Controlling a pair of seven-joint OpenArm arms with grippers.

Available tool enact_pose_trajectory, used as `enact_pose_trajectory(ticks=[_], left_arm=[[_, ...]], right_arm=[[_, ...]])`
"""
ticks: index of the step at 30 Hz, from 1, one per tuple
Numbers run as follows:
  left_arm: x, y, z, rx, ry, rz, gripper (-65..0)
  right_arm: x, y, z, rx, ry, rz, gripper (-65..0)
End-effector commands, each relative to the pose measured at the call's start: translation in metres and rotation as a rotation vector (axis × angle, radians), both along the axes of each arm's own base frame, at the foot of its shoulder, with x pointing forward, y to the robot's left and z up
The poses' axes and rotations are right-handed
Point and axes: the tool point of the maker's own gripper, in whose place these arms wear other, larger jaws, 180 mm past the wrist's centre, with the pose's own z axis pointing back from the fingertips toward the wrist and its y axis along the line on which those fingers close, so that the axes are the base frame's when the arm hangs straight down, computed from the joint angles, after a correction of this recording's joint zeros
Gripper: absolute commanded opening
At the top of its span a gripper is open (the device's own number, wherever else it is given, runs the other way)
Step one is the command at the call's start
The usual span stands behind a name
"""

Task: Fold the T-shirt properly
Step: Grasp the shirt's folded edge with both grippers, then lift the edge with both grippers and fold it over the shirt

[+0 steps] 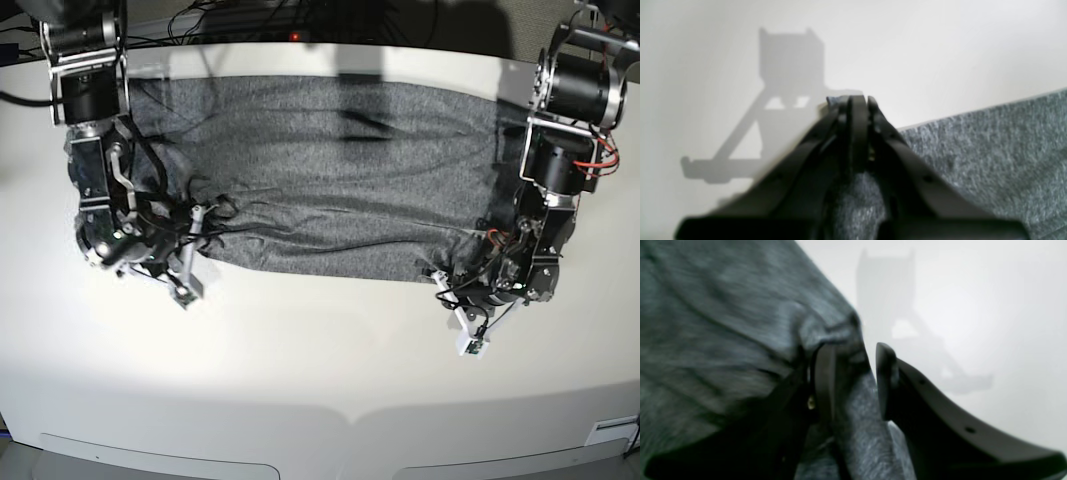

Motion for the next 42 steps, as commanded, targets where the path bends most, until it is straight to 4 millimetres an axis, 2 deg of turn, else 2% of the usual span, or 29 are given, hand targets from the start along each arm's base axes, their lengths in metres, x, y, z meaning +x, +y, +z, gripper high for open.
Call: enact_pose_trajectory(ticks=[1, 7, 12, 19, 24, 32, 38, 42], left_arm=[[0.014, 0.001, 0.016, 0.000, -0.040, 0.000, -65.0], [0.012, 0.001, 0.014, 0.000, -0.035, 0.001, -65.0], [0.012, 0.001, 0.014, 0.000, -0.036, 0.000, -65.0], [0.015, 0.001, 0.017, 0.001, -0.041, 0.001, -65.0], [0.022, -0.001, 0.029, 0.001, -0.069, -0.007, -65.0], [0.029, -0.008, 0.052, 0.015, -0.097, -0.036, -65.0], [0.029, -0.009, 0.071, 0.040, -0.099, -0.059, -65.0], [0.023, -0.008, 0.089, -0.021, -0.083, -0.064, -65.0]], right_arm=[[0.014, -0.003, 0.015, -0.020, -0.033, 0.014, -44.8], [0.013, -0.009, 0.003, -0.060, 0.042, 0.018, -45.7], [0.007, -0.017, -0.008, -0.069, 0.084, -0.001, -64.0], [0.034, -0.019, 0.016, -0.030, -0.004, -0.031, -65.0], [0.049, -0.030, 0.034, -0.016, -0.040, -0.075, -65.0], [0.052, -0.029, 0.048, 0.017, -0.066, -0.078, -65.0], [0.051, -0.025, 0.076, 0.036, -0.093, -0.050, -65.0], [0.046, -0.022, 0.094, 0.050, -0.092, -0.024, -65.0]])
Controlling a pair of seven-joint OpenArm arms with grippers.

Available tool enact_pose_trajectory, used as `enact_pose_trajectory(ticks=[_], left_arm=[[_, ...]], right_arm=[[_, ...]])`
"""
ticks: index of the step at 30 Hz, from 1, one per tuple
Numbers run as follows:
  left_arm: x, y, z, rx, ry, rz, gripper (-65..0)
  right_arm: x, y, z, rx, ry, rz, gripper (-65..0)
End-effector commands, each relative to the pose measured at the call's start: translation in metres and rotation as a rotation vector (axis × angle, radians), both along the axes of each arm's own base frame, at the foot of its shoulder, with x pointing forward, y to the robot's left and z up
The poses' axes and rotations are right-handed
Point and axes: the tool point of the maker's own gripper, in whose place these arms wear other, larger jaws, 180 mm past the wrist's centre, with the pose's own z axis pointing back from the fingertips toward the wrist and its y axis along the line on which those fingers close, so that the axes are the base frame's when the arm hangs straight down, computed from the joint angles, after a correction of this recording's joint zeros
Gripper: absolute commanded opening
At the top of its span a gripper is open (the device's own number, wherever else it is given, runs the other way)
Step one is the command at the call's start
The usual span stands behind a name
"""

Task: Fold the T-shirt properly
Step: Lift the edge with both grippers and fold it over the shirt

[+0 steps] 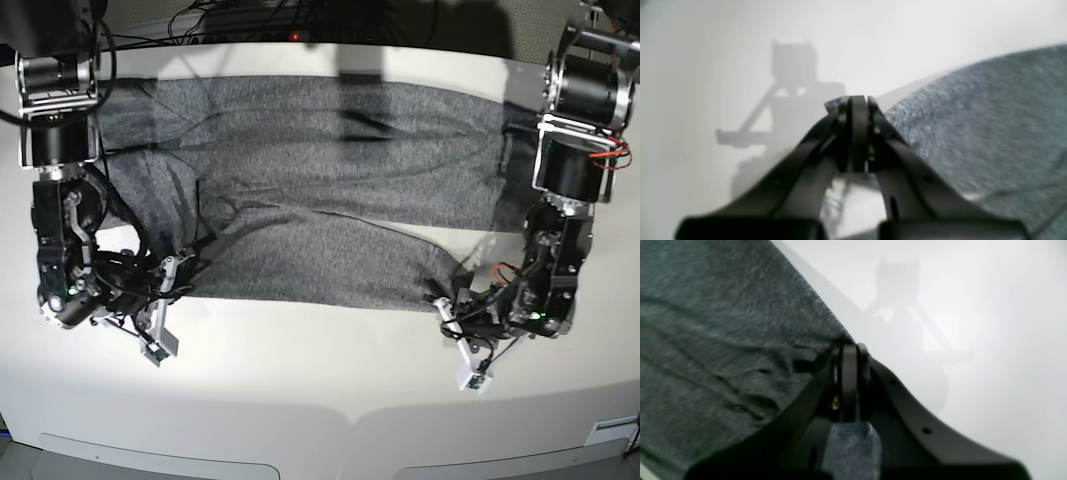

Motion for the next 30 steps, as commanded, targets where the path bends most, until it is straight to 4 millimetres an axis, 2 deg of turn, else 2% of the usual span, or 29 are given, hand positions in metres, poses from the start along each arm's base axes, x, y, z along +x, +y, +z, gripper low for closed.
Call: enact_pose_trajectory(ticks=[1, 5, 9, 12, 21, 30], left_arm=[[0.013, 0.002, 0.029, -0.022, -0.063, -0.003, -65.0], [-0.003, 0.011, 0.055, -0.033, -0.090, -0.043, -65.0], [-0.028, 0.025, 0.072, 0.061, -0.124, -0.099, -65.0], [-0.049, 0.025, 0.079, 0.106, -0.155, -0.145, -65.0], [-0.103, 0.018, 0.052, 0.140, -0.093, -0.193, -65.0], [-0.140, 0.018, 0.046, 0.192, -0.072, -0.243, -65.0]], right_arm=[[0.011, -0.004, 0.024, 0.004, -0.059, 0.007, -65.0], [-0.003, -0.008, 0.031, 0.000, -0.037, 0.032, -65.0], [-0.025, -0.011, 0.022, -0.018, -0.003, 0.056, -65.0], [-0.043, -0.010, 0.017, -0.041, 0.005, 0.084, -65.0], [-0.093, 0.003, -0.002, -0.079, 0.074, 0.157, -65.0], [-0.136, 0.011, -0.012, -0.101, 0.128, 0.200, -65.0]])
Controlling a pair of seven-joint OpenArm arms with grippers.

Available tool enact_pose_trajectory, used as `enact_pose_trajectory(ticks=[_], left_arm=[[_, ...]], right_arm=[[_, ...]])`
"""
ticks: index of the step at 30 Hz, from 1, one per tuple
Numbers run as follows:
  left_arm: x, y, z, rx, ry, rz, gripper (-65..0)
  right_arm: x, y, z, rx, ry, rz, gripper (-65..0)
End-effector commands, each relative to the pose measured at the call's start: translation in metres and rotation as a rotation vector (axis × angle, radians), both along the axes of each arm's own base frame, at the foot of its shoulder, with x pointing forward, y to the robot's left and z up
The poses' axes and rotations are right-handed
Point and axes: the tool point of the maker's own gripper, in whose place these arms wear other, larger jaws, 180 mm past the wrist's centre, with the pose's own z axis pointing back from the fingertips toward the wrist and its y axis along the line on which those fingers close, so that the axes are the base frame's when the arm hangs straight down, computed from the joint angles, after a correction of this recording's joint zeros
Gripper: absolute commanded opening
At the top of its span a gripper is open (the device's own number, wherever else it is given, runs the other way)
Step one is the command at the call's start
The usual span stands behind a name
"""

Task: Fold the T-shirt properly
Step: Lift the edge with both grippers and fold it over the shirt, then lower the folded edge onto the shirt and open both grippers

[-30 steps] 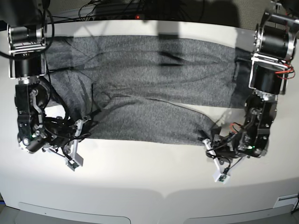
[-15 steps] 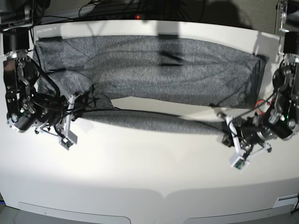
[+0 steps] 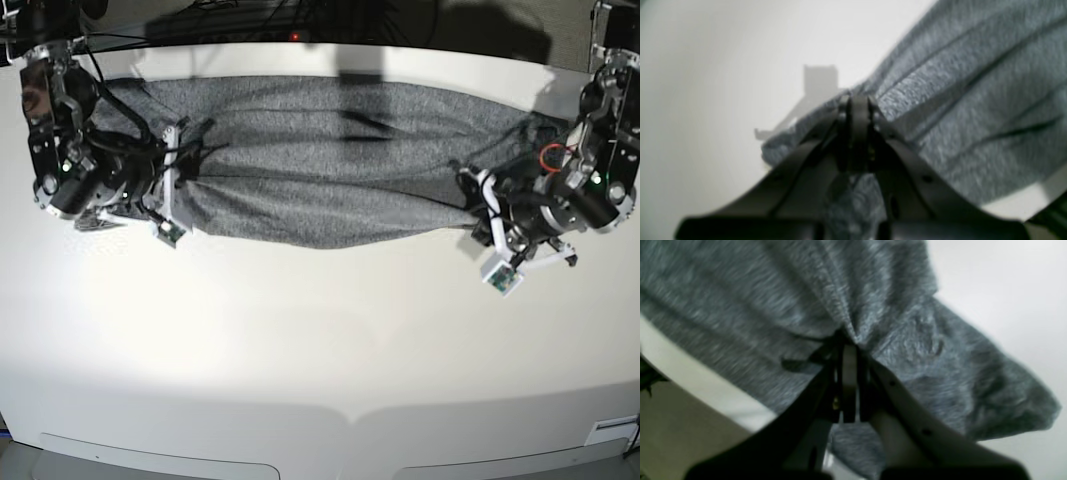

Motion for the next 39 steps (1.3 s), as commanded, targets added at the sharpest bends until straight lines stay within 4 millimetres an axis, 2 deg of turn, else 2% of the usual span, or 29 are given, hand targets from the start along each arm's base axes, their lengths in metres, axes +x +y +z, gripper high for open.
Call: enact_pose_trajectory(ticks=[1, 7, 11, 15, 25, 29, 35, 39], left_arm=[[0.007, 0.003, 0.016, 0.012, -0.059, -0.008, -65.0], [-0.011, 0.017, 0.028, 0.119, -0.124, -0.002, -65.0], [-0.024, 0.008, 0.030, 0.104, -0.132, -0.023, -65.0], [-0.036, 0.002, 0.022, 0.081, -0.102, -0.025, -65.0], [-0.059, 0.003, 0.004, 0.088, -0.026, -0.026, -65.0], [-0.062, 0.004, 0.002, 0.088, -0.019, -0.026, -65.0], [-0.062, 0.004, 0.002, 0.092, -0.020, -0.028, -65.0], [-0.058, 0.011, 0.003, 0.139, -0.044, -0.021, -65.0]], right_arm=[[0.007, -0.007, 0.013, -0.012, -0.046, -0.003, -65.0], [-0.007, -0.028, 0.031, -0.024, -0.101, -0.077, -65.0], [-0.022, -0.029, 0.038, 0.013, -0.101, -0.097, -65.0], [-0.033, -0.026, 0.035, 0.027, -0.078, -0.096, -65.0], [-0.060, -0.021, 0.030, 0.000, -0.026, -0.063, -65.0], [-0.070, -0.022, 0.028, -0.026, -0.012, -0.057, -65.0], [-0.074, -0.023, 0.026, -0.031, 0.004, -0.057, -65.0], [-0.080, -0.024, 0.023, -0.039, 0.025, -0.057, -65.0]])
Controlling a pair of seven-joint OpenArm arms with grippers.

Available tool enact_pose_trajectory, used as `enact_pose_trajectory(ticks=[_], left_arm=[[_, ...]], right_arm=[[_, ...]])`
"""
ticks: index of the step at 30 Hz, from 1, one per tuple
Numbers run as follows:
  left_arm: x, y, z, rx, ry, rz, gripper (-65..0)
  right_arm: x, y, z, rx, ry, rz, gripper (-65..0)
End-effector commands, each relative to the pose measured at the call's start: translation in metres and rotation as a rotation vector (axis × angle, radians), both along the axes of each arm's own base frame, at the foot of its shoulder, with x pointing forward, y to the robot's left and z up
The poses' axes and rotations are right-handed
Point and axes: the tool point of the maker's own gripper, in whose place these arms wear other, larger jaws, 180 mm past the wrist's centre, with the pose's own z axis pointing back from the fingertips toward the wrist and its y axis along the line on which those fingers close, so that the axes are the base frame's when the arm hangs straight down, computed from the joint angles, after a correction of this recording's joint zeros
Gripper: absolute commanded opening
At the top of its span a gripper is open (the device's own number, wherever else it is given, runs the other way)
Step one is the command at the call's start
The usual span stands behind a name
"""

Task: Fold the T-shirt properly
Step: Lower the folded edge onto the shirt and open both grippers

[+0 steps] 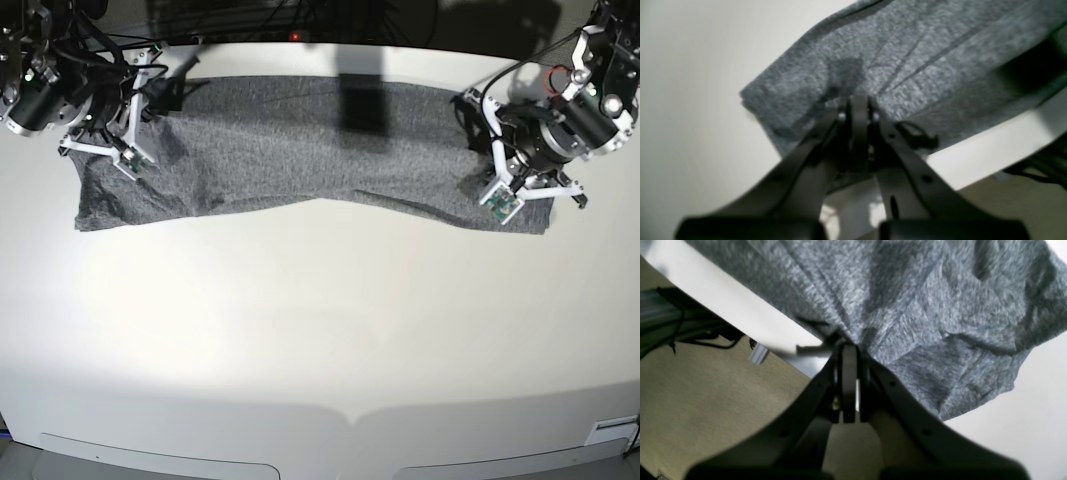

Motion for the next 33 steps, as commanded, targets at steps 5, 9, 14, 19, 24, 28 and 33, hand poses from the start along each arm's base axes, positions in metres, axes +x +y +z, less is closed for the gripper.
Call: enact_pose_trajectory(ticks=[5, 9, 14, 19, 24, 28, 33], left_arm=[[0.016, 0.004, 0.015, 0.015, -0.105, -0.008, -65.0], [0.024, -0.006, 0.025, -0.040, -0.172, -0.029, -65.0], [0.036, -0.006, 0.036, -0.022, -0.266, -0.047, -65.0], [0.054, -0.005, 0.055, 0.008, -0.388, -0.067, -65.0], [0.073, -0.006, 0.075, 0.005, -0.460, -0.069, -65.0], [0.077, -0.002, 0.079, 0.000, -0.477, -0.038, -65.0], [0.059, -0.002, 0.052, -0.030, -0.378, -0.025, -65.0]], right_arm=[[-0.003, -0.001, 0.003, -0.008, -0.005, 0.014, -65.0], [0.003, 0.005, 0.006, 0.027, -0.043, 0.017, -65.0], [0.015, 0.016, 0.014, 0.094, -0.116, 0.022, -65.0], [0.035, 0.022, 0.025, 0.126, -0.191, 0.027, -65.0], [0.061, 0.022, 0.041, 0.139, -0.269, -0.012, -65.0], [0.056, 0.027, 0.041, 0.172, -0.249, -0.008, -65.0], [0.044, 0.030, 0.034, 0.185, -0.211, -0.009, -65.0]])
